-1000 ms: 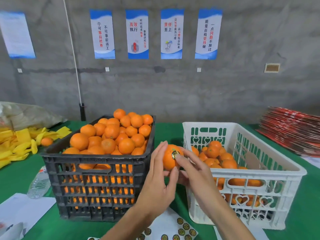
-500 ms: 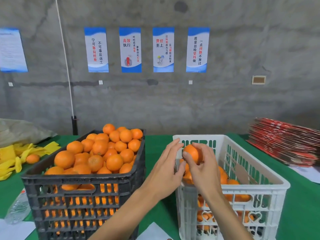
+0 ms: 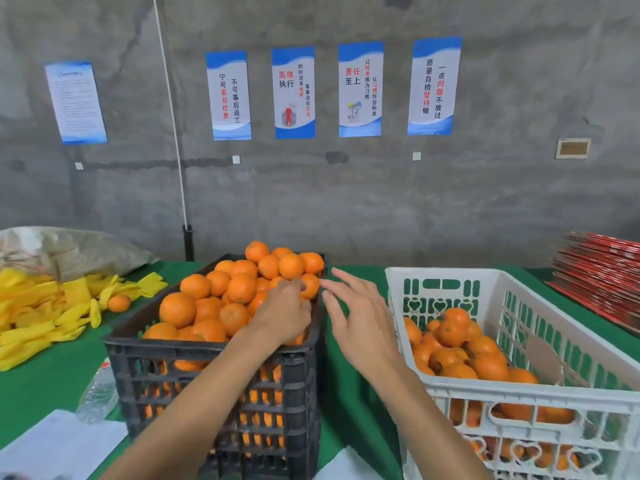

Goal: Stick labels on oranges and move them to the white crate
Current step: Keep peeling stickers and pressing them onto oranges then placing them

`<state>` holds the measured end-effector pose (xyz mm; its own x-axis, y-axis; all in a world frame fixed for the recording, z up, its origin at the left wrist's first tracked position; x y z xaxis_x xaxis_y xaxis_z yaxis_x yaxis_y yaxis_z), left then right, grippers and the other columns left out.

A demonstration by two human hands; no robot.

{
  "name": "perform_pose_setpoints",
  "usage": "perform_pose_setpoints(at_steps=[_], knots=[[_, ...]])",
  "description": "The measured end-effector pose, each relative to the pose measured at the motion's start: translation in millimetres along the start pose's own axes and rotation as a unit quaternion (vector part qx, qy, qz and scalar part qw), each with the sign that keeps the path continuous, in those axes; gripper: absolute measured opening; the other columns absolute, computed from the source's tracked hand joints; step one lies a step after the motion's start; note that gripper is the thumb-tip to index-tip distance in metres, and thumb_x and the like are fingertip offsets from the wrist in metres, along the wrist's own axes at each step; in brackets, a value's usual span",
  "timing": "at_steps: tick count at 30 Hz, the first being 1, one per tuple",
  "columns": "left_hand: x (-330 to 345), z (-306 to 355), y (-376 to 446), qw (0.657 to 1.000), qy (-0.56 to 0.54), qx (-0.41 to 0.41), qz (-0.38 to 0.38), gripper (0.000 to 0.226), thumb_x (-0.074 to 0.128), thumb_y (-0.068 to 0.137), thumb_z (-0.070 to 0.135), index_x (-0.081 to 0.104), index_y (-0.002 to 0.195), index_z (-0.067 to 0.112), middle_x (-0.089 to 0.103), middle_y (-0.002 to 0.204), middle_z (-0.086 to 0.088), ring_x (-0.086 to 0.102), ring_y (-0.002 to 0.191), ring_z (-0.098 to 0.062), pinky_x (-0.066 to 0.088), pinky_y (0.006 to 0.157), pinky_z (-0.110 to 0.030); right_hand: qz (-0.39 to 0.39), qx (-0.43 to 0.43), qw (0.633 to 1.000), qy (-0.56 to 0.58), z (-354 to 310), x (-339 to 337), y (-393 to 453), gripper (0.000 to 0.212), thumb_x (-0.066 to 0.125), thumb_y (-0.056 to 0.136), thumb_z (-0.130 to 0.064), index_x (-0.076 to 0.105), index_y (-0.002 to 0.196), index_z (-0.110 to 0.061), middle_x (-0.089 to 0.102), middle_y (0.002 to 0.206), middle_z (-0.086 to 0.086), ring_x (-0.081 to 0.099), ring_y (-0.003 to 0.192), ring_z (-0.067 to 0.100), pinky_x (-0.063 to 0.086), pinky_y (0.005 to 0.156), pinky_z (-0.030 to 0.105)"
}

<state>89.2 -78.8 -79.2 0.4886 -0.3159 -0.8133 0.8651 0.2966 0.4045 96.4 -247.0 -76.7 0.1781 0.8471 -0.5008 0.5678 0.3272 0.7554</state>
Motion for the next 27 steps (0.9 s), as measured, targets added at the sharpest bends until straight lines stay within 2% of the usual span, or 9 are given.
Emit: perform_pose_setpoints(at_steps=[5, 7, 10, 13, 17, 19, 21, 24, 27], knots=[[4, -44, 31, 0.973, 0.119, -0.059, -0.188, 0.048, 0.060, 0.093, 0.017, 0.051, 0.139, 0.013, 0.058, 0.130, -0.015, 0.059, 0.115, -0.036, 0.052, 0.090, -0.042, -0.091, 0.003, 0.995, 0.027, -19, 50, 22, 0.033, 0.053, 0.104, -0.037, 0.065, 0.134, -0.033, 0.051, 0.150, -0.012, 0.041, 0.138, 0.014, 0.034, 0.114, 0.036], [9, -55, 38, 0.950, 0.152, -0.076, -0.261, 0.062, 0.072, 0.089, 0.020, 0.047, 0.145, 0.014, 0.056, 0.137, -0.012, 0.058, 0.120, -0.034, 0.051, 0.096, -0.044, -0.105, 0.022, 0.993, 0.049, -16, 61, 23, 0.034, 0.053, 0.104, -0.039, 0.063, 0.136, -0.035, 0.050, 0.150, -0.014, 0.040, 0.139, 0.011, 0.033, 0.115, 0.035], [10, -65, 49, 0.944, 0.148, -0.097, -0.280, 0.086, 0.082, 0.081, 0.020, 0.034, 0.152, 0.021, 0.049, 0.147, -0.012, 0.055, 0.126, -0.034, 0.052, 0.099, -0.046, -0.090, 0.046, 0.990, 0.102, -9, 70, 20, 0.031, 0.056, 0.103, -0.037, 0.067, 0.132, -0.032, 0.056, 0.145, -0.012, 0.045, 0.136, 0.010, 0.035, 0.115, 0.033], [4, -66, 52, 0.956, 0.123, -0.100, -0.247, 0.075, 0.084, 0.081, 0.021, 0.044, 0.144, 0.020, 0.050, 0.145, -0.012, 0.056, 0.124, -0.033, 0.055, 0.095, -0.042, -0.058, 0.081, 0.984, 0.149, 0, 68, 17, 0.028, 0.057, 0.102, -0.032, 0.072, 0.125, -0.028, 0.062, 0.136, -0.013, 0.053, 0.129, 0.009, 0.044, 0.109, 0.036], [-25, -42, 31, 0.998, -0.053, 0.002, -0.038, 0.074, 0.086, 0.080, 0.024, 0.051, 0.145, 0.018, 0.056, 0.142, -0.004, 0.055, 0.126, -0.014, 0.046, 0.096, -0.025, -0.039, 0.092, 0.981, 0.169, 4, 57, 10, 0.033, 0.054, 0.103, -0.039, 0.064, 0.134, -0.033, 0.061, 0.136, -0.017, 0.054, 0.125, 0.004, 0.047, 0.107, 0.035], [-39, -19, 2, 0.967, -0.246, 0.056, 0.039, 0.065, 0.086, 0.081, 0.021, 0.057, 0.139, 0.022, 0.063, 0.131, 0.007, 0.060, 0.110, 0.007, 0.050, 0.089, -0.016, -0.037, 0.100, 0.975, 0.195, 2, 49, 9, 0.045, 0.052, 0.102, -0.048, 0.053, 0.145, -0.034, 0.056, 0.143, -0.016, 0.050, 0.131, 0.001, 0.044, 0.111, 0.032], [-42, 4, -30, 0.917, -0.385, 0.088, 0.057, 0.059, 0.083, 0.083, 0.011, 0.059, 0.137, 0.022, 0.066, 0.126, 0.014, 0.065, 0.109, 0.005, 0.051, 0.087, -0.013, -0.009, 0.100, 0.964, 0.245, -2, 37, 5, 0.050, 0.053, 0.100, -0.053, 0.048, 0.147, -0.036, 0.058, 0.142, -0.016, 0.054, 0.127, -0.003, 0.047, 0.107, 0.026], [-32, 34, -65, 0.892, -0.432, 0.114, 0.070, 0.063, 0.078, 0.086, 0.001, 0.054, 0.143, 0.016, 0.061, 0.138, 0.004, 0.062, 0.122, -0.006, 0.053, 0.098, -0.023, 0.058, 0.082, 0.951, 0.292, -7, 17, -13, 0.048, 0.053, 0.099, -0.057, 0.052, 0.143, -0.039, 0.062, 0.134, -0.020, 0.058, 0.120, -0.005, 0.050, 0.097, 0.017], [-11, 47, -92, 0.882, -0.448, 0.129, 0.064, 0.066, 0.076, 0.087, -0.001, 0.052, 0.144, 0.020, 0.055, 0.143, 0.003, 0.059, 0.126, -0.004, 0.055, 0.095, -0.023, 0.099, 0.075, 0.957, 0.261, 1, 6, -48, 0.051, 0.045, 0.100, -0.062, 0.050, 0.145, -0.036, 0.056, 0.142, -0.015, 0.052, 0.130, 0.000, 0.047, 0.103, 0.019]])
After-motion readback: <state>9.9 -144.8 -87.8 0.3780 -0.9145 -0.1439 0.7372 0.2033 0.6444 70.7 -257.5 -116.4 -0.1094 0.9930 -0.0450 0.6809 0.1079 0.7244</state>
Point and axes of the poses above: each hand's wrist, its own y-axis towards the middle knuckle, its own x-axis out of the palm, z = x × y, the point moved 3 cm from there along y, towards the middle knuckle
